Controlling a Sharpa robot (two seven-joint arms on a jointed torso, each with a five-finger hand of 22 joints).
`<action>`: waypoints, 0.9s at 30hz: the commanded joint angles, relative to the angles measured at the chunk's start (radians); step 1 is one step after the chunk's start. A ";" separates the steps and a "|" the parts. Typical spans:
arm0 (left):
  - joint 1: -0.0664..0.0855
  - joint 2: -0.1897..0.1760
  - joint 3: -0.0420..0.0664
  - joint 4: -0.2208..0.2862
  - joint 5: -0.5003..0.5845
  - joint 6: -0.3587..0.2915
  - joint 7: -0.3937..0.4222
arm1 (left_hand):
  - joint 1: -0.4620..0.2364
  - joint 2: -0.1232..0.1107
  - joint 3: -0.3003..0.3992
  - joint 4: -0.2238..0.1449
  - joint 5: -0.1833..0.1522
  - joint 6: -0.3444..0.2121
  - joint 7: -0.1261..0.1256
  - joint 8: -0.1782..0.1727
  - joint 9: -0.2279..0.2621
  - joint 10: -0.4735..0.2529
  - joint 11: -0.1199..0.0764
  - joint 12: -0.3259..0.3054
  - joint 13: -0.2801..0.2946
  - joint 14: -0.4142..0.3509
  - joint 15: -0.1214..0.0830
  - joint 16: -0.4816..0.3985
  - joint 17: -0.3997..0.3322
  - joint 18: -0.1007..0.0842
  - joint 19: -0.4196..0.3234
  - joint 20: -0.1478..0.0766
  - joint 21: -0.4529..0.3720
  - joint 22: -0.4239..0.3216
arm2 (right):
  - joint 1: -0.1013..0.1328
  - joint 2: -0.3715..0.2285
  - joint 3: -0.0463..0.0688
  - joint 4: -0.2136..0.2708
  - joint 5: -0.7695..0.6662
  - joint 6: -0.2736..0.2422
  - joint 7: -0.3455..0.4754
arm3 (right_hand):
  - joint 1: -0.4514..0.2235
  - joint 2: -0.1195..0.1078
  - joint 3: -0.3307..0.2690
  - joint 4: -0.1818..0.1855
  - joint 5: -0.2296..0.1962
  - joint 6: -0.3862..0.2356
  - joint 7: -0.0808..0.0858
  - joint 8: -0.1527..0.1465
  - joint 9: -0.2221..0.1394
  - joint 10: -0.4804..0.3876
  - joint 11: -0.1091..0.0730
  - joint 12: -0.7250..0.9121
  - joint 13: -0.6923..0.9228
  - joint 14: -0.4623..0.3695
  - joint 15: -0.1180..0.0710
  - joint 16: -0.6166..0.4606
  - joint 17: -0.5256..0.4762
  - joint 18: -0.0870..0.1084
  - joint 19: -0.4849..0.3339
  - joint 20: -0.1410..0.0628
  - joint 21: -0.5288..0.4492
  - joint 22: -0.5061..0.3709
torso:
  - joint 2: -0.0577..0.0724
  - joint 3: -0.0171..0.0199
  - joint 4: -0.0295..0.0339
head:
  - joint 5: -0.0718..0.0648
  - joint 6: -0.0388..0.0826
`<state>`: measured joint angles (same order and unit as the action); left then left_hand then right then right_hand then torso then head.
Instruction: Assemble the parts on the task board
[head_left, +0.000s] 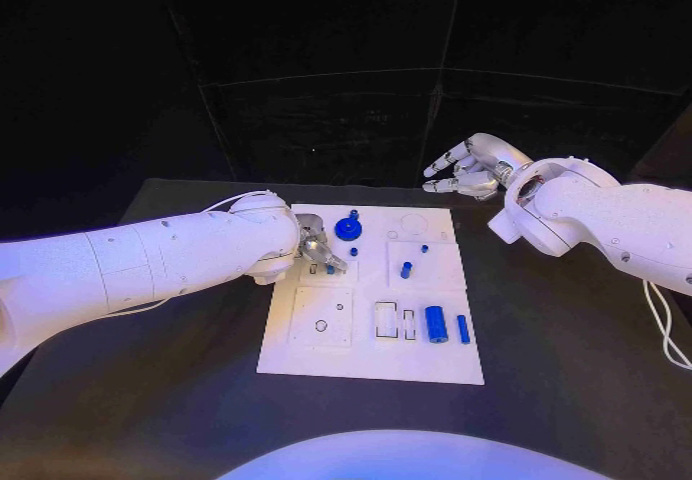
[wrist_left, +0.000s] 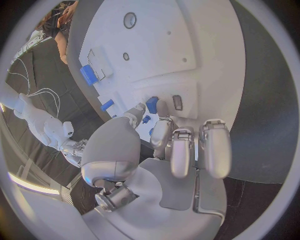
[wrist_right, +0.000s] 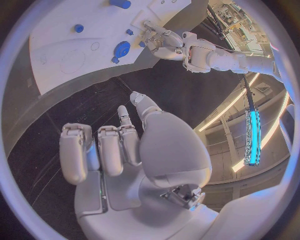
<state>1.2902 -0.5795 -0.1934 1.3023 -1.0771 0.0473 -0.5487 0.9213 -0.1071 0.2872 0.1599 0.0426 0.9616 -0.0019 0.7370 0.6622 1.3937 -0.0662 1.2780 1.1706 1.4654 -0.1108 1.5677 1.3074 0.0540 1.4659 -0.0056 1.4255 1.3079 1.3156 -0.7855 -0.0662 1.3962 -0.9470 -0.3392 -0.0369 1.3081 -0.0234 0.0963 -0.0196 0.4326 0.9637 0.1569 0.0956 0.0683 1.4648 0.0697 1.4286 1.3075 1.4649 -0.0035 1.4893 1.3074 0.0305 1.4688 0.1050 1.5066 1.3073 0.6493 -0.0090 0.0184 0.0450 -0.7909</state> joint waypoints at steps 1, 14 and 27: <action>0.001 -0.004 0.001 0.004 0.004 -0.011 -0.007 | 0.001 0.009 -0.009 0.000 0.005 0.006 0.001 0.000 -0.002 0.005 0.000 0.002 -0.001 0.105 -0.009 0.003 0.263 -0.006 0.032 -0.005 0.005 0.016 | 0.002 0.000 0.001 0.002 -0.003 0.005 0.001 | -0.011 -0.001 0.006 -0.001 0.004 0.008 -0.001 -0.006 -0.001 0.019 -0.004 -0.005 0.149 0.068 -0.007 -0.003 0.088 0.005 0.022 -0.006 -0.005 0.108 | -0.001 -0.0004 0.0004 | -0.001 0.001; 0.039 -0.064 0.085 0.034 0.035 0.092 -0.009 | 0.029 -0.007 -0.143 0.028 0.005 -0.097 0.034 -0.059 -0.029 -0.073 0.028 -0.091 -0.117 0.105 0.008 0.003 0.263 0.015 -0.007 0.005 -0.067 -0.097 | 0.002 0.002 0.001 -0.008 -0.003 0.009 0.002 | -0.012 -0.002 0.006 0.000 0.004 0.008 -0.001 -0.006 -0.001 0.019 -0.004 -0.005 0.149 0.068 -0.007 -0.003 0.088 0.005 0.023 -0.006 -0.005 0.109 | -0.001 -0.0003 0.0001 | -0.003 0.011; 0.090 0.024 0.104 -0.197 0.020 0.242 -0.016 | 0.088 0.049 -0.216 0.045 0.005 -0.109 0.068 -0.138 -0.110 -0.074 0.057 -0.079 -0.114 0.105 0.037 0.003 0.263 0.016 -0.008 0.037 -0.074 -0.100 | 0.002 0.008 0.001 -0.012 -0.003 0.012 0.001 | -0.015 -0.002 0.007 0.001 0.004 0.008 -0.001 -0.006 -0.001 0.020 -0.004 -0.004 0.149 0.068 -0.007 -0.004 0.088 0.005 0.023 -0.006 -0.005 0.109 | 0.003 -0.0013 -0.0034 | 0.009 0.020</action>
<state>1.3781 -0.5592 -0.0905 1.1168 -1.0519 0.2234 -0.5545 1.0089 -0.0696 0.0747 0.2041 0.0426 0.8471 0.0659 0.6034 0.5518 1.3166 -0.0106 1.1927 1.0556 1.4654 -0.0817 1.5677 1.3074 0.0540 1.4590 0.0264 1.3516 1.2062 1.3156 -0.7785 -0.0662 1.3837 -0.9473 -0.3340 -0.0379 1.3053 -0.0261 0.0963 -0.0197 0.4326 0.9637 0.1569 0.0956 0.0683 1.4648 0.0697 1.4270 1.3075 1.4649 -0.0035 1.4893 1.3073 0.0305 1.4688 0.1050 1.5053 1.3073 0.6510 -0.0096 0.0165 0.0523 -0.7713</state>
